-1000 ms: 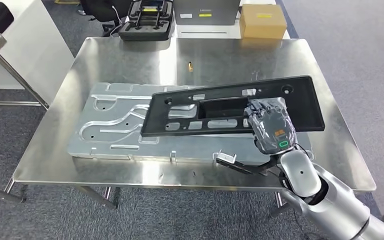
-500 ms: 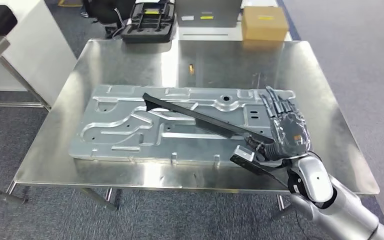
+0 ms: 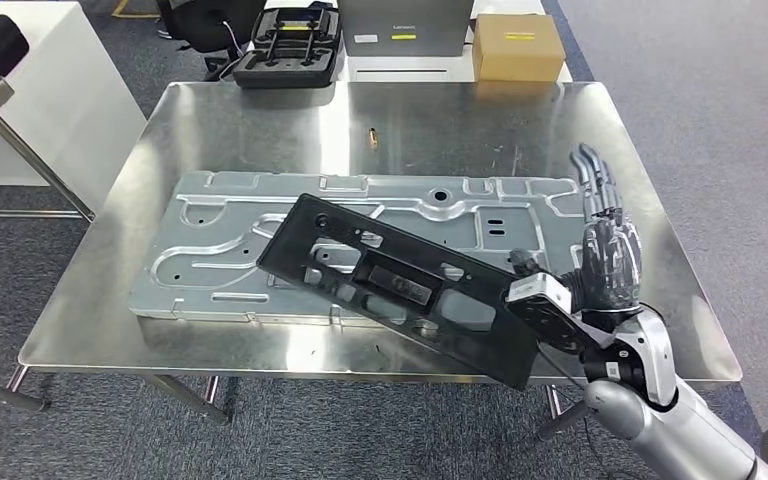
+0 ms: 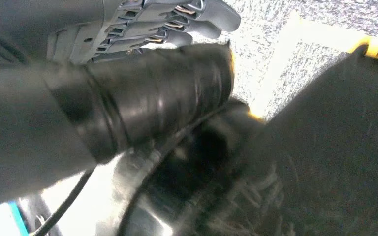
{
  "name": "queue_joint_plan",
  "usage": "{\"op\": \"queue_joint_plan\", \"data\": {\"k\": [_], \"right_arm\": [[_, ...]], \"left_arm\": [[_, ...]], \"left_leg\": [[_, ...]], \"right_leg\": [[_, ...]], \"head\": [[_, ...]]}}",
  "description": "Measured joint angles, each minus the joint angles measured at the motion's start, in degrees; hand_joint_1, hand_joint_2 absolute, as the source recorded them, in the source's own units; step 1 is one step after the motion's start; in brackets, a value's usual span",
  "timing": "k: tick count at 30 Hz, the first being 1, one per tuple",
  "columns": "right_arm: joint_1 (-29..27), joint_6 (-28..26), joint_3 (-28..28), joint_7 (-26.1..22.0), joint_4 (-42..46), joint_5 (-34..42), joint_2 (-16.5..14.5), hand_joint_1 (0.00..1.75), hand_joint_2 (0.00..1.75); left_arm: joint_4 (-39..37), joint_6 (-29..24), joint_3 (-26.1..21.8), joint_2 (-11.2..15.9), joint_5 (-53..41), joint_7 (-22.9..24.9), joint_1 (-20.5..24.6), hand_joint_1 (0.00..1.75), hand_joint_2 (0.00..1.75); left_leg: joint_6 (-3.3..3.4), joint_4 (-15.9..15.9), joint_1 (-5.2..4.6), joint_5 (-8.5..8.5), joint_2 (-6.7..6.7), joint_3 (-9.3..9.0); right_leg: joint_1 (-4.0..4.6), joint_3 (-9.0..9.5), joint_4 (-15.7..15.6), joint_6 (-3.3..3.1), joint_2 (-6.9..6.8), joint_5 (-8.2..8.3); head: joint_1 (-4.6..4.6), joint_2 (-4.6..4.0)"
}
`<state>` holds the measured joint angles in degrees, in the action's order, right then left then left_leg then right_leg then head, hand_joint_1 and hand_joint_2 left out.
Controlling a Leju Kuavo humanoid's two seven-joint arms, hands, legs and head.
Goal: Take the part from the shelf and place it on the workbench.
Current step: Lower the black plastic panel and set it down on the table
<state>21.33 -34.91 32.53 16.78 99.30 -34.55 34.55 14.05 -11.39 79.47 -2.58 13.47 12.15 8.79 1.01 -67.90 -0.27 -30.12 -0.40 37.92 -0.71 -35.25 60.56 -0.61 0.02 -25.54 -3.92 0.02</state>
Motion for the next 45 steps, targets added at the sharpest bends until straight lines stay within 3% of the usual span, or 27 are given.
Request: {"op": "queue_joint_plan", "data": {"k": [2, 4, 5, 7, 9, 10, 12, 13, 15, 17, 19, 21, 24, 25, 26, 28, 29, 31, 33, 35, 36, 39, 40, 41, 42, 44, 45], "right_arm": [[-0.39, -1.32, -0.80, -2.53, 2.09, 2.61, -1.25, 0.00, 0.00], [-0.56, -1.59, -1.04, -3.51, 3.19, 3.58, -1.82, 0.00, 0.00], [-0.62, -1.66, -1.10, -4.17, 3.66, 4.20, -1.99, 0.00, 0.00], [-0.70, -1.89, -1.16, -5.93, 4.81, 5.67, -2.54, 0.00, 0.00], [-0.89, -2.06, -1.14, -7.50, 6.18, 6.81, -3.42, 0.00, 0.00], [-1.01, -2.10, -1.09, -8.26, 6.94, 7.27, -3.92, 0.00, 0.00], [-1.13, -2.13, -0.95, -9.70, 8.54, 7.82, -5.00, 0.00, 0.00], [-1.13, -2.18, -0.89, -10.38, 9.43, 7.75, -5.58, 0.00, 0.00], [-1.21, -2.46, -0.84, -11.34, 10.90, 7.00, -6.61, 0.00, 0.00], [-1.49, -3.25, -0.60, -12.42, 12.32, 6.50, -7.60, 0.00, 0.00], [-2.80, -4.07, -0.34, -15.31, 14.17, 8.43, -9.10, 0.00, 0.00], [-5.89, -4.31, -0.29, -21.56, 16.41, 13.76, -11.51, 0.00, 0.00], [-11.29, -4.33, -0.29, -34.77, 18.83, 25.17, -15.88, 0.00, 0.00], [-12.77, -4.32, -0.29, -38.59, 19.20, 28.67, -17.17, 0.00, 0.00], [-14.06, -4.30, -0.29, -41.30, 19.47, 31.36, -18.30, 0.00, 0.00], [-16.35, -4.06, -0.22, -44.92, 19.93, 36.67, -20.13, 0.00, 0.00], [-17.09, -3.71, -0.06, -45.60, 20.06, 39.23, -20.80, 0.00, 0.00], [-17.72, -2.51, 0.87, -44.79, 19.85, 43.38, -21.69, 0.00, 0.00], [-17.76, -1.08, 2.47, -41.87, 18.54, 44.90, -22.12, 0.00, 0.00], [-17.85, 0.43, 4.18, -38.72, 16.03, 45.16, -22.29, 0.00, 0.00], [-17.89, 1.14, 4.97, -37.24, 14.44, 45.16, -22.35, 0.00, 0.00], [-17.99, 1.73, 7.05, -33.91, 9.12, 44.69, -22.40, 0.00, 0.00], [-18.12, 1.42, 7.63, -33.09, 7.21, 44.69, -22.40, 0.00, 0.00], [-18.34, 0.98, 8.17, -32.41, 5.21, 45.02, -22.40, 0.00, 0.00], [-18.66, 0.39, 8.58, -32.11, 3.25, 45.93, -22.40, 0.00, 0.00], [-19.60, -1.35, 9.01, -32.55, -0.86, 48.64, -22.40, 0.00, 0.00], [-20.16, -2.42, 9.01, -32.98, -3.03, 49.29, -22.46, 0.00, 0.00]], "left_arm": [[0.00, 0.08, 0.00, -0.02, 0.07, 0.05, 0.03, 0.00, 0.00], [0.00, 0.09, 0.00, -0.03, 0.10, 0.10, 0.00, 0.00, 0.00], [0.00, 0.08, 0.00, -0.03, 0.18, 0.12, -0.02, 0.00, 0.00], [0.00, 0.06, 0.00, -0.06, 0.43, 0.12, 0.02, 0.00, 0.00], [0.00, 0.05, 0.00, -0.11, 0.76, 0.10, 0.05, 0.00, 0.00], [0.00, 0.05, 0.00, -0.14, 0.90, 0.09, 0.04, 0.00, 0.00], [0.00, 0.04, 0.00, -0.19, 1.10, -0.01, 0.02, 0.00, 0.00], [0.00, 0.00, 0.00, -0.22, 1.23, -0.08, 0.03, 0.00, 0.00], [0.00, -0.14, 0.00, -0.29, 1.53, -0.20, 0.05, 0.00, 0.00], [0.00, -0.42, -0.01, -0.34, 1.99, -0.32, 0.01, 0.00, 0.00], [0.00, -0.79, -0.14, -0.37, 2.82, -0.40, -0.07, 0.00, 0.00], [0.00, -1.25, -0.62, -0.35, 4.04, -0.42, -0.19, 0.00, 0.00], [0.00, -1.77, -1.32, -0.34, 5.80, -0.32, -0.44, 0.00, 0.00], [0.00, -1.79, -1.55, -0.34, 6.15, -0.20, -0.48, 0.00, 0.00], [0.00, -1.73, -1.77, -0.34, 6.35, -0.05, -0.51, 0.00, 0.00], [0.00, -1.43, -2.11, -0.33, 6.45, 0.49, -0.52, 0.00, 0.00], [-0.01, -1.25, -2.19, -0.27, 6.45, 0.84, -0.49, 0.00, 0.00], [-0.02, -1.02, -2.42, -0.09, 6.65, 1.60, -0.41, 0.00, 0.00], [-0.02, -0.95, -2.95, 0.02, 6.98, 2.10, -0.35, 0.00, 0.00], [-0.01, -0.83, -3.47, -0.13, 7.08, 2.39, -0.37, 0.00, 0.00], [-0.01, -0.74, -3.61, -0.20, 7.00, 2.50, -0.37, 0.00, 0.00], [0.00, -0.35, -3.75, -0.44, 6.52, 2.62, -0.30, 0.00, 0.00], [0.00, -0.17, -3.78, -0.54, 6.34, 2.64, -0.32, 0.00, 0.00], [0.00, 0.03, -3.79, -0.63, 6.16, 2.68, -0.37, 0.00, 0.00], [0.00, 0.27, -3.80, -0.71, 5.97, 2.78, -0.43, 0.00, 0.00], [0.00, 0.77, -3.80, -0.86, 5.66, 3.10, -0.48, 0.00, 0.00], [0.00, 0.96, -3.80, -0.94, 5.52, 3.32, -0.50, 0.00, 0.00]], "left_leg": [[0.89, 7.81, -0.43, 3.06, -0.02, -4.12], [1.32, 9.18, -0.35, 3.86, 0.05, -4.34], [1.57, 9.70, -0.22, 4.41, 0.13, -4.27], [2.01, 10.36, -0.05, 5.36, 0.31, -3.80], [2.23, 10.32, -0.08, 6.00, 0.39, -2.85], [2.20, 10.23, -0.09, 6.36, 0.41, -2.29], [1.93, 9.82, 0.01, 7.05, 0.40, -1.01], [1.70, 9.44, 0.11, 7.33, 0.38, -0.34], [1.10, 8.75, 0.25, 7.80, 0.31, 0.65], [0.43, 8.42, 0.14, 8.26, 0.18, 0.78], [-0.41, 8.36, 0.25, 8.63, 0.08, 0.70], [-1.19, 6.52, 0.58, 6.23, 0.08, 1.55], [-1.76, -2.64, 0.71, -2.06, 0.11, 3.70], [-1.74, -5.46, 0.69, -3.54, 0.11, 3.89], [-1.58, -6.85, 0.61, -3.71, 0.10, 3.44], [-0.63, -4.06, 0.22, -1.36, 0.08, -0.33], [0.15, -0.39, -0.17, -0.44, 0.05, -3.35], [1.50, 7.50, -0.90, -0.51, 0.07, -8.81], [2.12, 11.22, -1.44, -0.74, 0.10, -10.62], [2.48, 12.50, -1.38, 1.10, 0.26, -10.35], [2.69, 13.16, -1.23, 2.15, 0.39, -10.03], [2.83, 13.93, -0.87, 4.78, 0.60, -7.81], [2.67, 13.82, -0.80, 5.50, 0.61, -6.76], [2.47, 13.62, -0.70, 6.18, 0.64, -5.63], [2.19, 13.25, -0.52, 6.82, 0.68, -4.39], [1.47, 11.86, -0.09, 7.83, 0.71, -1.76], [1.10, 10.85, 0.01, 8.11, 0.65, -0.57]], "right_leg": [[0.04, -0.04, -0.21, 0.60, 0.03, 0.40], [0.02, -0.16, -0.29, 1.32, -0.05, 0.36], [0.01, -0.38, 0.28, 1.56, -0.06, -0.56], [-0.05, -1.70, 4.48, 1.83, -0.05, -4.68], [-0.09, -3.45, 11.13, 2.10, -0.06, -9.03], [-0.19, -3.64, 13.20, 2.28, -0.07, -9.94], [-0.50, -1.06, 11.19, 2.65, -0.08, -8.43], [-0.70, 1.47, 7.62, 2.82, -0.09, -6.95], [-0.69, 5.49, 1.18, 2.87, 0.01, -5.78], [-0.43, 6.22, -0.61, 2.24, 0.20, -5.84], [-0.30, 5.70, -0.52, 1.13, 0.10, -4.88], [-0.18, 4.97, -0.70, 0.02, -0.23, -3.76], [0.08, 2.98, -0.79, -0.92, -0.41, -1.97], [0.27, 2.16, -0.77, -1.06, -0.42, -1.36], [0.48, 1.33, -0.73, -1.17, -0.42, -0.75], [1.01, -0.45, -0.70, -1.35, -0.38, 0.56], [1.15, -1.19, -0.69, -1.42, -0.31, 1.19], [1.22, -2.07, -0.83, -1.23, -0.20, 2.37], [0.84, -2.16, -1.36, -0.64, -0.23, 3.51], [0.63, -2.33, -1.84, -0.08, -0.23, 3.87], [0.62, -2.65, -1.33, 0.16, -0.20, 2.67], [0.19, -4.46, 6.30, 0.98, -0.16, -5.48], [-0.03, -4.85, 9.65, 1.29, -0.16, -6.97], [-0.24, -4.76, 12.06, 1.62, -0.16, -6.95], [-0.44, -3.88, 12.79, 1.96, -0.17, -5.50], [-0.97, 0.55, 8.89, 2.74, -0.20, -2.83], [-1.03, 3.70, 4.84, 3.02, -0.20, -3.30]], "head": [[0.03, 0.00], [0.08, 0.00], [0.12, 0.00], [0.26, 0.00], [0.36, 0.00], [0.36, 0.00], [0.37, 0.00], [0.37, 0.00], [0.38, 0.01], [0.31, 0.01], [0.24, 0.01], [0.20, 0.01], [0.07, 0.00], [0.06, 0.00], [0.05, 0.00], [0.07, 0.00], [0.09, 0.01], [0.11, 0.01], [-0.01, 0.01], [-0.09, 0.01], [-0.03, 0.02], [0.27, 0.02], [0.31, 0.01], [0.31, 0.02], [0.30, 0.01], [0.33, 0.01], [0.43, 0.01]]}}
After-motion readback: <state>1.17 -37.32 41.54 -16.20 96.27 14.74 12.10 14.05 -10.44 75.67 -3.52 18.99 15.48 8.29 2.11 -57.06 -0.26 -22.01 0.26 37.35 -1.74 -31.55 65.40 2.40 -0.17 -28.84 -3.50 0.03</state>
